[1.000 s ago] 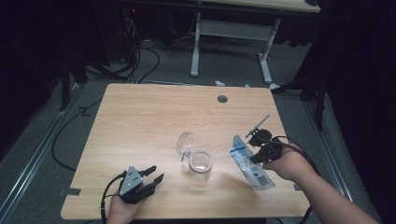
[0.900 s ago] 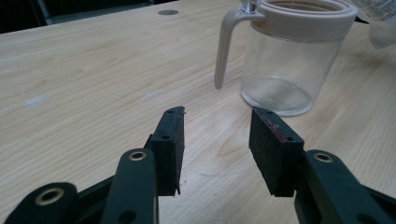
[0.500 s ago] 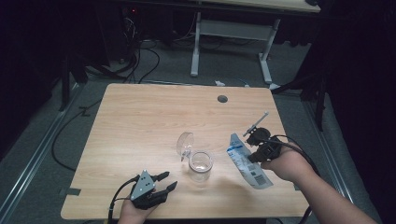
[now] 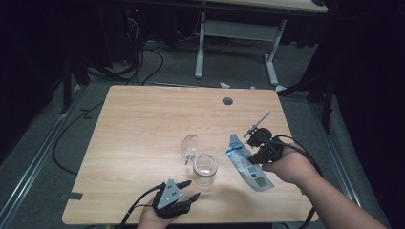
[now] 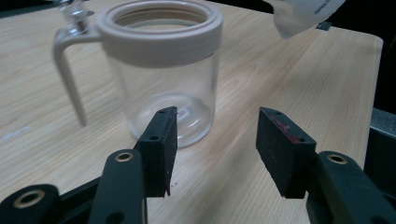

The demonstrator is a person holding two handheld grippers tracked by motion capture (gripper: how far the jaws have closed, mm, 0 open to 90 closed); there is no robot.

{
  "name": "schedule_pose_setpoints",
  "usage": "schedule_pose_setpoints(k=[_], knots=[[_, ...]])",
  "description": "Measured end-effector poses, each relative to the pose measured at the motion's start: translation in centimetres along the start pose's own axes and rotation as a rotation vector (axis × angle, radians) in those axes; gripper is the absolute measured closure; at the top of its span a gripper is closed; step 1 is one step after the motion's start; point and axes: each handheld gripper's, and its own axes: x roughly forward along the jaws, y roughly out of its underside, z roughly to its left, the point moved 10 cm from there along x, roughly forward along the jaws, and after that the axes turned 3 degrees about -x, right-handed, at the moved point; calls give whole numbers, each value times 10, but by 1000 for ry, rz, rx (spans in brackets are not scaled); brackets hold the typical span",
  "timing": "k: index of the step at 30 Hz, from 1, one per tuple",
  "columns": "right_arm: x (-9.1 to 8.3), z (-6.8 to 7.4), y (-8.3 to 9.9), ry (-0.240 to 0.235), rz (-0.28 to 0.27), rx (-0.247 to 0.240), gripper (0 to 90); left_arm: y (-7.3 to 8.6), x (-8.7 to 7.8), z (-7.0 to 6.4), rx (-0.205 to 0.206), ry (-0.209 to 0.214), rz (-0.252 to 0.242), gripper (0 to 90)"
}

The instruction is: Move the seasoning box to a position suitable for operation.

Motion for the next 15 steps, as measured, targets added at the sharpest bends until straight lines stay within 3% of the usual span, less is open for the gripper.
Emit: schedule_pose_setpoints(k=[15], knots=[[-7,11,-2,1,3,-7,900,-15,34,-33,57,84,-20,440]])
